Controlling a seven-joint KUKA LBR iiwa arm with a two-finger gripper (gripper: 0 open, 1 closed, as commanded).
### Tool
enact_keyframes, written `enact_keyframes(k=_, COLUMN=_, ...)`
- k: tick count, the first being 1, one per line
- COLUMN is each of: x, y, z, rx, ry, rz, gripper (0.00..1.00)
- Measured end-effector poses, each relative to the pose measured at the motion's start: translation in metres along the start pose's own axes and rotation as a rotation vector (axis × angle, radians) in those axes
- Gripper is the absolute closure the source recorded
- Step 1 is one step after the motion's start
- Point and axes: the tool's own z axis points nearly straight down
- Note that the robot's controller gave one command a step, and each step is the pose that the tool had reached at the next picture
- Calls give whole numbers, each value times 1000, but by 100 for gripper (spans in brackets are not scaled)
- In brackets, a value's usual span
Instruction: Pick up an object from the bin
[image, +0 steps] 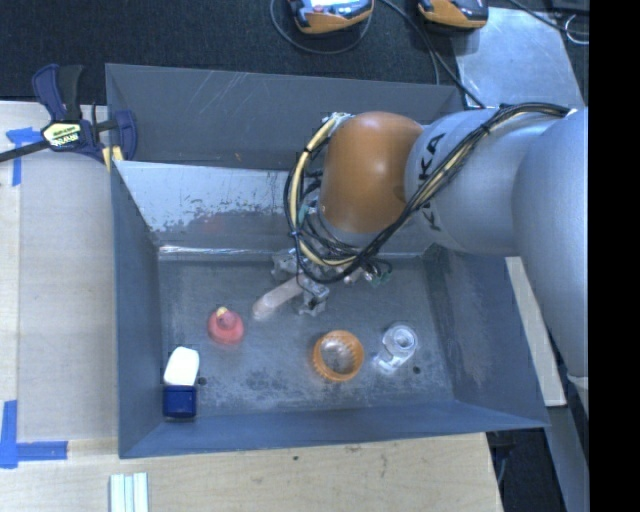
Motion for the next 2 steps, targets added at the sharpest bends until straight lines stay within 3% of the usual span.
enact_keyframes(k=1, x=2, y=1, z=-15, rx=-2, ry=5, rz=0, gripper=100)
enact_keyframes(k=2, x=0, y=0, z=-32, rx=2, ry=-3, rz=1, gripper=100)
